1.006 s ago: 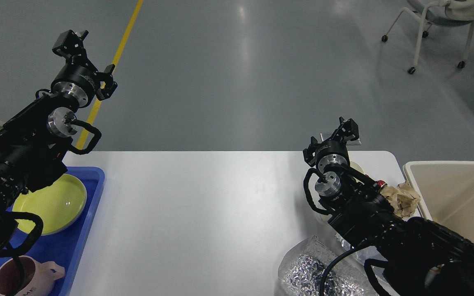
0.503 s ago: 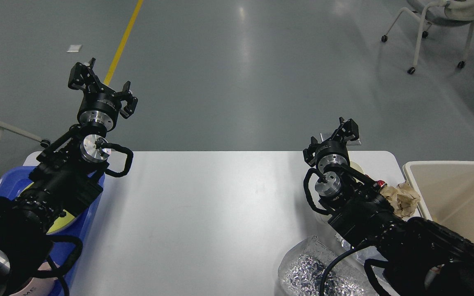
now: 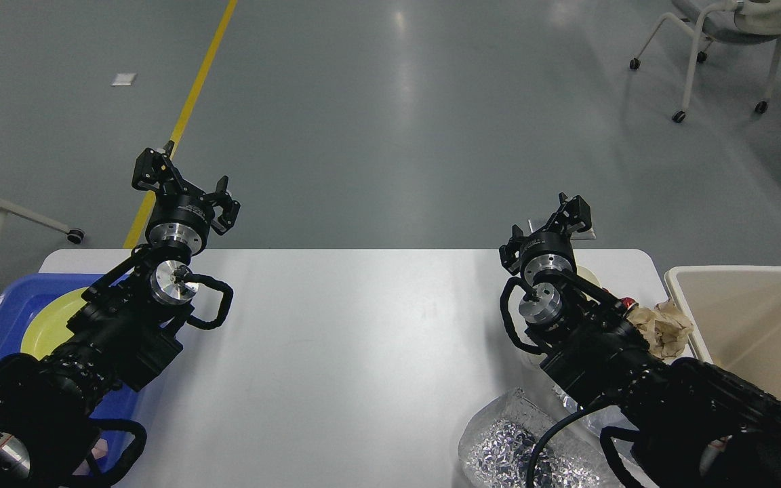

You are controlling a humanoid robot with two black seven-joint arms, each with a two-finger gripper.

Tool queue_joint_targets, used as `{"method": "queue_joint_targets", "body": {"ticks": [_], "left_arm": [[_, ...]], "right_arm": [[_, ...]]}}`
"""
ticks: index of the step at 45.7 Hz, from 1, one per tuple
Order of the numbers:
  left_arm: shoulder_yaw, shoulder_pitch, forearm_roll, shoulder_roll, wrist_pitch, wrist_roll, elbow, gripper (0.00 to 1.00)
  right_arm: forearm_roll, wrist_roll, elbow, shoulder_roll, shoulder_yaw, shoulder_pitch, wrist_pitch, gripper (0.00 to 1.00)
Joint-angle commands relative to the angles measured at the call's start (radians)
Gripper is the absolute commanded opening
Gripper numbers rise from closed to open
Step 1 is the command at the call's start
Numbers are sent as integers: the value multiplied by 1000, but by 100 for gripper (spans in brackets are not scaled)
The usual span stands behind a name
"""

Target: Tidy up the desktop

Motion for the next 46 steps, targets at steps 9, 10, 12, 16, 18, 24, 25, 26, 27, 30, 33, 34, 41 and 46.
{"method": "queue_joint_targets", "body": {"ticks": [9, 10, 12, 16, 18, 24, 25, 26, 27, 30, 33, 34, 41, 46], "left_arm": [[56, 30, 8, -11, -5, -82, -1, 100], [64, 30, 8, -13, -7, -108, -3, 100], [82, 30, 8, -13, -7, -159, -3, 100], [124, 30, 8, -13, -7, -240, -3, 100], [148, 30, 8, -13, -7, -266, -3, 100], [190, 35, 8, -13, -15, -324, -6, 100], [190, 38, 8, -13, -18, -334, -6, 100], [190, 41, 8, -13, -21, -346, -7, 100], [191, 46, 10, -13, -27, -360, -7, 100], [193, 58, 10, -11, -57, -389, -9, 100], [196, 64, 13, -8, -73, -389, -9, 100], [203, 63, 20, -4, -73, -389, -9, 100], [242, 52, 56, 9, -64, -377, -7, 100], [243, 55, 56, 7, -67, -380, -7, 100]], "right_arm": [[1, 0, 0, 0, -1, 0, 0, 100], [1, 0, 0, 0, -1, 0, 0, 100], [1, 0, 0, 0, -1, 0, 0, 100], [1, 0, 0, 0, -1, 0, 0, 100], [1, 0, 0, 0, -1, 0, 0, 100], [1, 0, 0, 0, -1, 0, 0, 100], [1, 0, 0, 0, -1, 0, 0, 100], [1, 0, 0, 0, -1, 0, 0, 100], [-1, 0, 0, 0, -1, 0, 0, 100], [-1, 0, 0, 0, 1, 0, 0, 100], [1, 0, 0, 0, -1, 0, 0, 100], [-1, 0, 0, 0, 1, 0, 0, 100], [1, 0, 0, 0, -1, 0, 0, 100], [-1, 0, 0, 0, -1, 0, 0, 100]]}}
